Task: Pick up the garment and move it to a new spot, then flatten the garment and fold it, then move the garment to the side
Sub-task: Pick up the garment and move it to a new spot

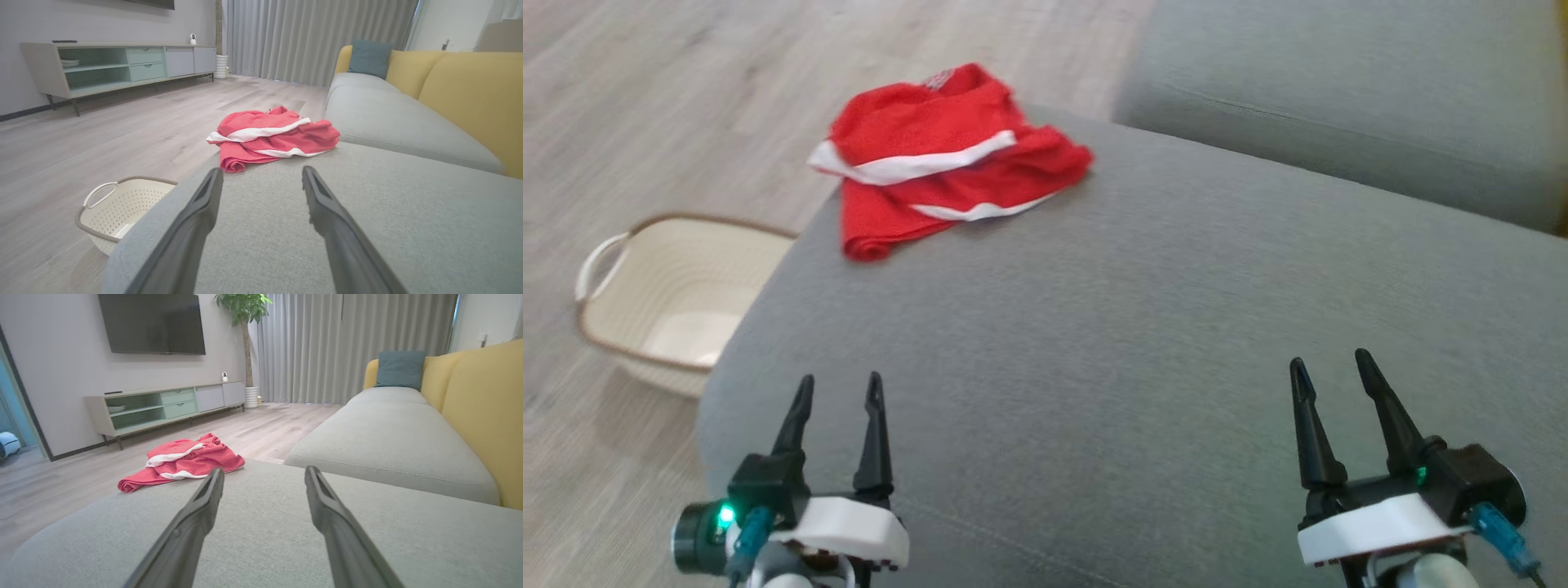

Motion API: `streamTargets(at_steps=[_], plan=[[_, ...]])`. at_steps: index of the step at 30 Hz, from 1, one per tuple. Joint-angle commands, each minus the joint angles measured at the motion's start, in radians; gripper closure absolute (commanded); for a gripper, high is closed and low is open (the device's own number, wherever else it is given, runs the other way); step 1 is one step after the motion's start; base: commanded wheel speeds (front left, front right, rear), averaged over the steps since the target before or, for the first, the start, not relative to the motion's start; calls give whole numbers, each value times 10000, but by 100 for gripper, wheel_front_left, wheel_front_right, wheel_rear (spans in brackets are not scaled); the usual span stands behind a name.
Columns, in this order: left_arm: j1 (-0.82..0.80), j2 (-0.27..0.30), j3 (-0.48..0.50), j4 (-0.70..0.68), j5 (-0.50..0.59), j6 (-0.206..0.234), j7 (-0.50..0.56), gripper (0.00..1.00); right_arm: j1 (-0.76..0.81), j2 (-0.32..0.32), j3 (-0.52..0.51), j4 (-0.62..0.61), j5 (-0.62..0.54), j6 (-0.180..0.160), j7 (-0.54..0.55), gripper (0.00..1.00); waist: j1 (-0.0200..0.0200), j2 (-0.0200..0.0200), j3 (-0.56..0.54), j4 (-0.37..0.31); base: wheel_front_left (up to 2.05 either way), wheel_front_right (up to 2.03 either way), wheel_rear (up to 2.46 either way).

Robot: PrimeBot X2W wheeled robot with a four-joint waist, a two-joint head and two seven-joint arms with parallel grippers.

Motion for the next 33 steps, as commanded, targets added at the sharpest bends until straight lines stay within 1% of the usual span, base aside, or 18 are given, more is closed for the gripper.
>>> streamTargets(at_steps=[1, 5, 11, 15, 20, 23, 26, 29, 30, 32, 33], plan=[[-358, 12, 350, -360, 107, -37, -124, 0, -370, -95, 220, -371, 59, -7, -109, 0, 0, -1, 32, 422, 0, 0, 0], [-364, 12, 453, -403, 147, -85, -124, 0, -442, -95, 249, -349, 61, -7, -109, 0, 0, -1, 103, 888, 0, 0, 0], [-294, 11, 643, -494, 144, -63, -124, 0, -526, -95, 321, -366, -25, -7, -109, 0, 0, -1, 265, 1032, 0, 0, 0], [-363, 93, 1018, -633, 154, 12, -124, 0, -634, -95, 372, -418, -130, -7, -109, 0, 0, -1, 479, 850, 0, 0, 0], [-1186, 641, 1664, -984, 265, -42, -124, 0, -981, -95, 300, -524, -453, -7, -109, 0, 0, -1, 1133, 371, 0, 0, 0], [-2198, 1135, 1819, -1068, 319, -448, -124, 0, -1299, -95, 236, -631, -838, -7, -109, 0, 0, -1, 1719, 49, 0, 0, 0], [-3421, 1664, 1917, -763, 402, -844, -124, 0, -1695, -95, 254, -749, -1155, -7, -109, 0, 0, -1, 2438, -315, 0, 0, 0], [-4766, 2025, 1924, -163, 387, -1212, -124, 0, -2092, -95, 282, -838, -1407, -7, -109, 0, 0, -1, 3120, -643, 0, 0, 0], [-4766, 2025, 1924, -163, 387, -1212, -124, 0, -2092, -95, 282, -838, -1407, -7, -109, 0, 0, -1, 3120, -643, 0, 0, 0], [-5593, 2281, 1873, 502, 431, -1436, -106, 0, -2341, -95, 326, -867, -1548, -7, -109, 0, 0, -1, 3510, -875, 0, 0, 0], [-6373, 2532, 1822, 1270, 460, -1649, 34, 0, -2547, -95, 384, -889, -1633, -7, -109, 0, 0, -1, 3844, -1120, 0, 0, 0]])
